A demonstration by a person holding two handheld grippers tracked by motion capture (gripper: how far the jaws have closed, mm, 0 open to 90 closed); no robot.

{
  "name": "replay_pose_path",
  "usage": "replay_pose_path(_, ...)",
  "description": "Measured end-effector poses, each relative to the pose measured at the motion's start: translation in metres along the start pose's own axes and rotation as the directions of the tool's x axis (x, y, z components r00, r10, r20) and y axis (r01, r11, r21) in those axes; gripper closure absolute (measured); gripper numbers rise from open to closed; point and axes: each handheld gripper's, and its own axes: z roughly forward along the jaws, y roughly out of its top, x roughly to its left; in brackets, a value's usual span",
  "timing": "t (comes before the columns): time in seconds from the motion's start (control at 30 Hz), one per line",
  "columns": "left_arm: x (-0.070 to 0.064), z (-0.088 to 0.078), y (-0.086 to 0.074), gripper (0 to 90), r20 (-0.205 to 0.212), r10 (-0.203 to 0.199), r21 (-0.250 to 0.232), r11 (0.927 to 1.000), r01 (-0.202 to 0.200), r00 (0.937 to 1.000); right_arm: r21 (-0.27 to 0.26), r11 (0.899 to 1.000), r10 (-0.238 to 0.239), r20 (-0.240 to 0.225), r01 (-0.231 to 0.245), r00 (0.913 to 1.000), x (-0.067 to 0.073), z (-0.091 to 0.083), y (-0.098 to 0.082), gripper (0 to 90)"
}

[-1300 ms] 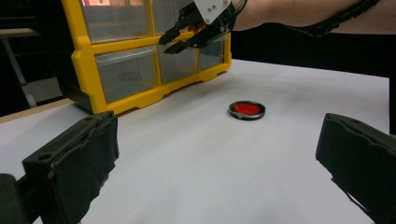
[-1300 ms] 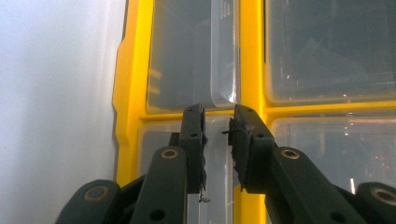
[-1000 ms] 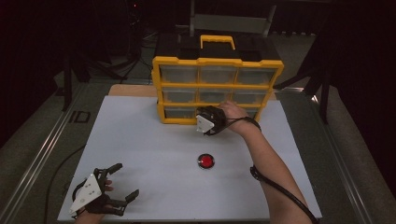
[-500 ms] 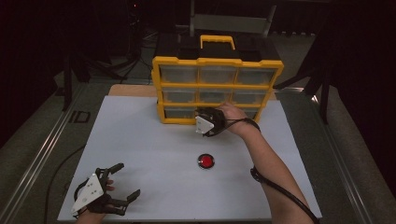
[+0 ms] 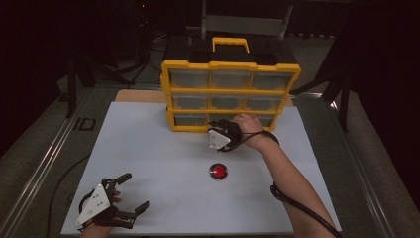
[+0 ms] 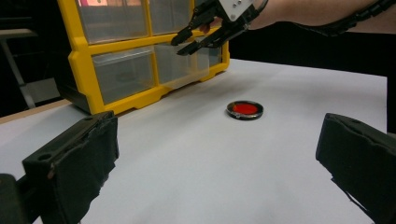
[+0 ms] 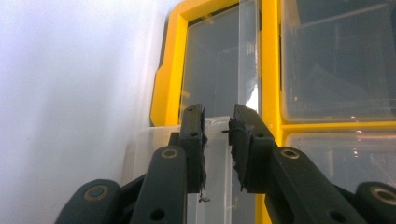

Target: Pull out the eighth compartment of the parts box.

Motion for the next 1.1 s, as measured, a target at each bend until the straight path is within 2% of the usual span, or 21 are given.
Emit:
replay_pose_path(0.23,0.000,0.000,0.001,0.3,0.001,0.002,-0.003,1.0000,-0.002,1.0000,-0.014,1.000,0.022,-0.010,-0.022,0.9997,0.003,-0.005,0.003,74.9)
replay_pose_path(0.77,0.000,0.000,0.001,0.3,-0.001,0.000,-0.006,1.0000,0.000,1.0000,-0.059,0.998,0.006,-0.023,-0.007,0.9997,0.018,-0.026,0.011,74.7)
replay_pose_path(0.9,0.000,0.000,0.001,0.3,-0.002,0.001,-0.006,1.0000,-0.001,1.0000,-0.060,0.998,0.025,-0.023,-0.027,0.9994,0.021,-0.028,0.012,74.7)
replay_pose_path(1.1,0.000,0.000,0.001,0.3,-0.001,0.002,-0.006,1.0000,-0.002,1.0000,-0.065,0.998,0.020,-0.028,-0.021,0.9994,0.022,-0.033,0.012,74.6)
